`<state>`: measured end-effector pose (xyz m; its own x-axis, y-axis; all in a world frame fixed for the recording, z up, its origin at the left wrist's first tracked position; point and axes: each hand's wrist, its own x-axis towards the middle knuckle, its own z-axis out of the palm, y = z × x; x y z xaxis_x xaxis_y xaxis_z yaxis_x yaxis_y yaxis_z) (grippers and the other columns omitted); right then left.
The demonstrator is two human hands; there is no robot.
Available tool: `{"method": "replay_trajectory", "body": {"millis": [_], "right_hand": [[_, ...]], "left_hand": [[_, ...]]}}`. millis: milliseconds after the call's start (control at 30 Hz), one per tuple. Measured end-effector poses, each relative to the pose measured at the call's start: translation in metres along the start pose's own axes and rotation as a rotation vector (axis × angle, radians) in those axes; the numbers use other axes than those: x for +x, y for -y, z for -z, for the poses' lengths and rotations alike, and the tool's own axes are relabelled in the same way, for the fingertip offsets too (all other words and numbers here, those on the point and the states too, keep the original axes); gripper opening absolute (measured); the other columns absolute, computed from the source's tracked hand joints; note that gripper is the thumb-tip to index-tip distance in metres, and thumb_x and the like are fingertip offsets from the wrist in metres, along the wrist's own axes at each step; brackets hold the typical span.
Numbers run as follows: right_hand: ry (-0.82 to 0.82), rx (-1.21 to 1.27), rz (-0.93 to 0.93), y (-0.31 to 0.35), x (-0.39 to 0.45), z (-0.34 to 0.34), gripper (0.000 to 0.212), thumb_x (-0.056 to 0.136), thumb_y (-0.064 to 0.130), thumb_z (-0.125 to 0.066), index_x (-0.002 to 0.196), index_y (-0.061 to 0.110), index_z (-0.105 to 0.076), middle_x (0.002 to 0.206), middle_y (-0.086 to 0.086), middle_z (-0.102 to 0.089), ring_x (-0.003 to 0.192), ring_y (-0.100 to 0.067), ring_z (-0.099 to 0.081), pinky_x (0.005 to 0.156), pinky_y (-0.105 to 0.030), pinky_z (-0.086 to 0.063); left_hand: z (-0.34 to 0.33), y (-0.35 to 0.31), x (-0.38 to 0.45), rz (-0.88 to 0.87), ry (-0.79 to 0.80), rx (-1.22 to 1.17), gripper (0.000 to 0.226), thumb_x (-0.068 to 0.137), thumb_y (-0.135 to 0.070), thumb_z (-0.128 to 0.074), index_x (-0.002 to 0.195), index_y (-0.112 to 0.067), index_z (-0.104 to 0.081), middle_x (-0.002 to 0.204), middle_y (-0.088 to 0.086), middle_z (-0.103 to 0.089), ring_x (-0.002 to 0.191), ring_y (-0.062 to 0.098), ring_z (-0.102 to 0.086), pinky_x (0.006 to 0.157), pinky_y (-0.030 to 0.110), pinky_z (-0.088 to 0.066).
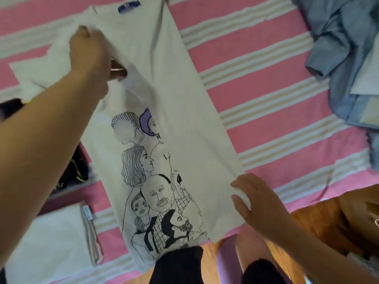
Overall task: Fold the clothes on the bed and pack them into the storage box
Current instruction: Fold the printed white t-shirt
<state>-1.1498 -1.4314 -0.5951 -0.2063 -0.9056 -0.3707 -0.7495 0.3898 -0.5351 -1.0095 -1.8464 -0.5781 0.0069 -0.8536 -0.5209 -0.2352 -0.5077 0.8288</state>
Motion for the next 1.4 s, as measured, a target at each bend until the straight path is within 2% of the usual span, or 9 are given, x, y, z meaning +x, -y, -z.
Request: {"method": "replay_trajectory", "body": {"millis": [133, 300, 567, 733, 833, 933, 1033, 1267, 1400], "right_hand": [[-0.172, 0.064, -0.109, -0.001, 0.061, 0.027, 0.016, 0.091, 0.025, -0.054, 0.104, 0.023, -0.062, 0.099, 0.015, -0.052, 0.087, 0.004, -0.053, 0.075, -0.013, -0.042], [-0.188, 0.2, -0.355, 0.01, 0.144, 0.02, 0.018, 0.095, 0.018, -0.059, 0.112, 0.024, -0.061, 0.104, 0.012, -0.055, 0.093, 0.0, -0.057, 0.082, -0.021, -0.045], [-0.137, 0.248, -0.554, 0.019, 0.193, -0.009, 0.022, 0.089, 0.031, -0.069, 0.103, 0.026, -0.053, 0.101, 0.011, -0.046, 0.092, -0.014, -0.058, 0.086, -0.042, -0.053], [-0.027, 0.239, -0.584, 0.015, 0.201, 0.003, 0.019, 0.091, 0.031, -0.068, 0.088, 0.021, -0.052, 0.095, 0.0, -0.049, 0.079, -0.014, -0.054, 0.065, -0.03, -0.043], [0.016, 0.205, -0.615, 0.02, 0.204, 0.008, 0.021, 0.089, 0.031, -0.069, 0.084, 0.021, -0.052, 0.093, -0.001, -0.052, 0.076, -0.014, -0.055, 0.065, -0.031, -0.046], [-0.271, 0.091, -0.428, 0.044, 0.204, 0.01, 0.009, 0.092, 0.028, -0.063, 0.091, 0.024, -0.056, 0.097, 0.009, -0.054, 0.085, -0.01, -0.056, 0.077, -0.035, -0.051], [-0.324, 0.359, -0.376, 0.082, 0.249, 0.014, 0.014, 0.097, 0.029, -0.058, 0.11, 0.027, -0.058, 0.096, 0.014, -0.062, 0.088, -0.012, -0.067, 0.081, -0.035, -0.054], [-0.362, 0.944, -0.791, 0.1, 0.364, -0.001, 0.015, 0.086, 0.018, -0.067, 0.092, 0.006, -0.062, 0.067, -0.006, -0.071, 0.066, -0.027, -0.073, 0.07, -0.047, -0.063], [-0.489, 0.766, -0.774, 0.086, 0.353, -0.007, 0.016, 0.087, 0.025, -0.065, 0.1, 0.016, -0.065, 0.09, -0.007, -0.074, 0.082, -0.031, -0.072, 0.076, -0.045, -0.061]], "left_hand": [[-0.032, -0.02, 0.018, 0.184, 0.47, 0.087, 0.037, 0.103, -0.016, -0.05, 0.139, -0.012, -0.041, 0.124, 0.011, -0.054, 0.099, 0.037, -0.072, 0.078, 0.046, -0.062], [-0.021, -0.002, 0.08, 0.005, 0.007, 0.76, 0.051, 0.095, -0.016, -0.052, 0.144, -0.008, -0.04, 0.136, 0.016, -0.048, 0.109, 0.039, -0.062, 0.082, 0.042, -0.057], [-0.01, 0.023, 0.128, -0.003, -0.091, 0.572, 0.01, 0.088, -0.015, -0.066, 0.096, -0.01, -0.062, 0.096, 0.01, -0.065, 0.098, 0.034, -0.064, 0.083, 0.038, -0.054], [0.004, 0.023, 0.123, -0.095, -0.203, 0.85, 0.03, 0.092, -0.015, -0.057, 0.121, -0.006, -0.057, 0.118, 0.016, -0.059, 0.103, 0.036, -0.057, 0.078, 0.041, -0.046], [-0.013, 0.013, 0.125, -0.391, -0.143, 1.038, 0.04, 0.096, -0.026, -0.057, 0.133, -0.012, -0.056, 0.133, 0.017, -0.051, 0.124, 0.039, -0.047, 0.097, 0.047, -0.043], [-0.039, 0.004, 0.14, -0.583, 0.083, 1.098, 0.038, 0.096, -0.025, -0.055, 0.133, -0.02, -0.06, 0.132, 0.012, -0.06, 0.124, 0.039, -0.05, 0.098, 0.049, -0.045], [-0.051, 0.005, 0.155, -0.597, 0.172, 1.122, 0.027, 0.092, -0.023, -0.052, 0.114, -0.021, -0.068, 0.115, 0.009, -0.067, 0.11, 0.038, -0.06, 0.088, 0.048, -0.051], [-0.049, -0.007, 0.161, -0.527, 0.227, 0.792, 0.007, 0.092, -0.019, -0.072, 0.09, -0.015, -0.066, 0.069, -0.006, -0.05, 0.06, 0.01, -0.045, 0.043, 0.01, -0.032], [-0.07, -0.018, 0.156, -0.496, 0.274, 0.669, 0.009, 0.088, -0.028, -0.078, 0.089, -0.024, -0.07, 0.086, -0.003, -0.059, 0.078, 0.018, -0.058, 0.062, 0.017, -0.046]]}}
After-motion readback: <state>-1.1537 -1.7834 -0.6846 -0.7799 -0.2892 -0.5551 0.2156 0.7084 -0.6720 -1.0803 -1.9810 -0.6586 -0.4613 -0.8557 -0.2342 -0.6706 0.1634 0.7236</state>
